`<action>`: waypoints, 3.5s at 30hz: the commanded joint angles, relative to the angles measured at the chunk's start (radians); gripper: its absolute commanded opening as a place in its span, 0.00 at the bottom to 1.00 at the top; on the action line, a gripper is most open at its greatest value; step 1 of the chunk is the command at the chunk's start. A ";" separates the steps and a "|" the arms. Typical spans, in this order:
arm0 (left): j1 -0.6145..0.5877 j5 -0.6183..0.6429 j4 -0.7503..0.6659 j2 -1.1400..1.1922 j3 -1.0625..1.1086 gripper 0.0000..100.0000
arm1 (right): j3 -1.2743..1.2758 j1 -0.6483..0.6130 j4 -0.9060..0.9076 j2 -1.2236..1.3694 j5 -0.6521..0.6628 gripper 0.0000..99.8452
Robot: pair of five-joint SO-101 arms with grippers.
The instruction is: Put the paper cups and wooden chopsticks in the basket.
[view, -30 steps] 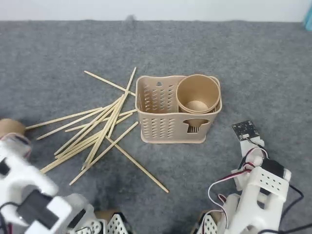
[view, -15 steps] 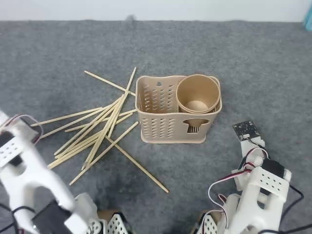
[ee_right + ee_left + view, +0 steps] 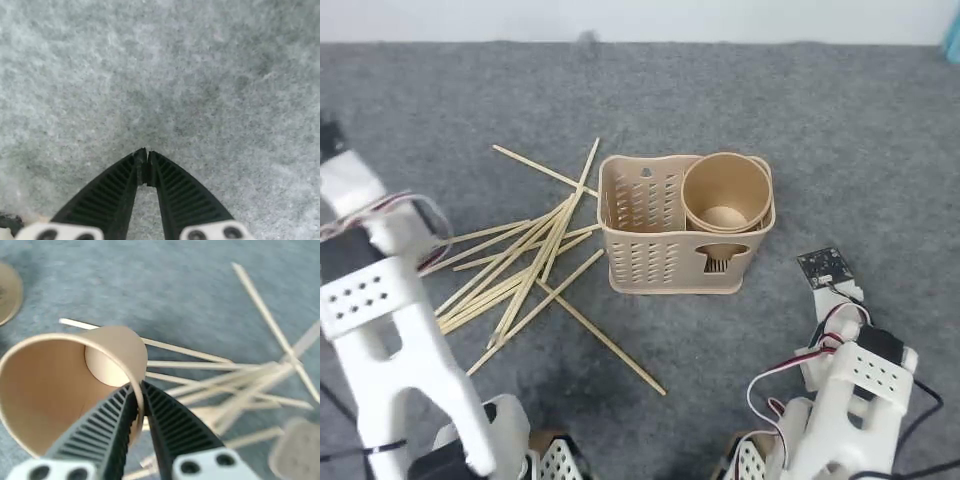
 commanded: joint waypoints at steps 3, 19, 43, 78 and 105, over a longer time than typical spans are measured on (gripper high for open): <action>0.176 0.100 0.276 0.046 -0.331 0.01 | -0.008 0.008 0.007 -0.028 0.002 0.01; 0.845 0.160 0.373 0.256 -1.029 0.01 | 0.000 0.007 -0.007 -0.028 0.002 0.01; 1.221 -0.014 0.345 0.529 -1.178 0.01 | 0.000 0.005 -0.007 -0.028 0.002 0.01; 0.654 -0.014 0.371 0.005 -0.949 0.23 | 0.000 0.005 -0.007 -0.028 0.002 0.01; -0.756 -0.245 -0.644 -0.140 0.338 0.23 | 0.002 0.013 0.001 -0.028 0.002 0.01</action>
